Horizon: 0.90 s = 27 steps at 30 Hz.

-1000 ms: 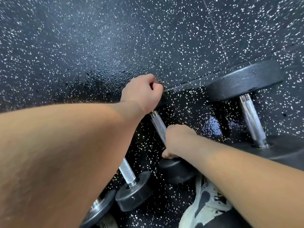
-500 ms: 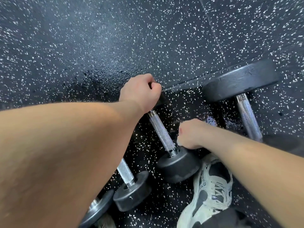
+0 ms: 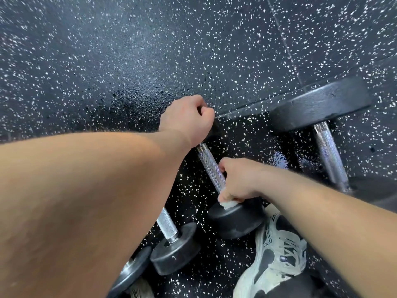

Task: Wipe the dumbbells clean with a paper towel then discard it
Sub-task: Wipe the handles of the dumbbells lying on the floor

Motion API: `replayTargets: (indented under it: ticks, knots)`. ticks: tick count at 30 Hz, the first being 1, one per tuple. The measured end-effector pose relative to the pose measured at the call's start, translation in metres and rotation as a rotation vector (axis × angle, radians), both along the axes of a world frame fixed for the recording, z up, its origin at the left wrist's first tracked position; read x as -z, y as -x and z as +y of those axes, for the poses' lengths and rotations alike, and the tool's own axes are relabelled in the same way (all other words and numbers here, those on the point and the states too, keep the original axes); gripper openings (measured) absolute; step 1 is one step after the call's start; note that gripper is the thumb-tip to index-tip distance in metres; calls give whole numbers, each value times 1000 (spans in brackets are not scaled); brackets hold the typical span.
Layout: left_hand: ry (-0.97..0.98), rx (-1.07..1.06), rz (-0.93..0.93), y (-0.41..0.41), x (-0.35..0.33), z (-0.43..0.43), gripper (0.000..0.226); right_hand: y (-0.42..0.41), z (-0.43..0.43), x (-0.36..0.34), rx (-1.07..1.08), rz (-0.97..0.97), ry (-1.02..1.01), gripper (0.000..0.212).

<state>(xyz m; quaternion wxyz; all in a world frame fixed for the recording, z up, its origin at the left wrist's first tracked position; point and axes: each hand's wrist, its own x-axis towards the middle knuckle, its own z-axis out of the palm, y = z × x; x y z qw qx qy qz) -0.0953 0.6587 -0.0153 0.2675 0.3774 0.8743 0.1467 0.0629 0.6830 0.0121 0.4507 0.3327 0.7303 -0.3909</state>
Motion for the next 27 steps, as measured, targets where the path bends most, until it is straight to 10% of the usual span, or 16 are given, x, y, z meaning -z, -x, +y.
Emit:
replayTargets:
  ticks: [9, 13, 17, 27]
  knots:
    - [6, 5, 8, 1, 1, 0, 21, 1, -10, 9, -62, 64, -164, 54]
    - [-5, 5, 11, 2, 4, -1, 29, 9, 18, -2, 206, 222, -201, 10]
    - [-6, -6, 12, 1, 4, 0, 30, 11, 11, 9, 541, 355, -179, 8]
    - [-16, -3, 0, 2, 5, -1, 25, -15, -16, 31, 544, 415, -254, 13]
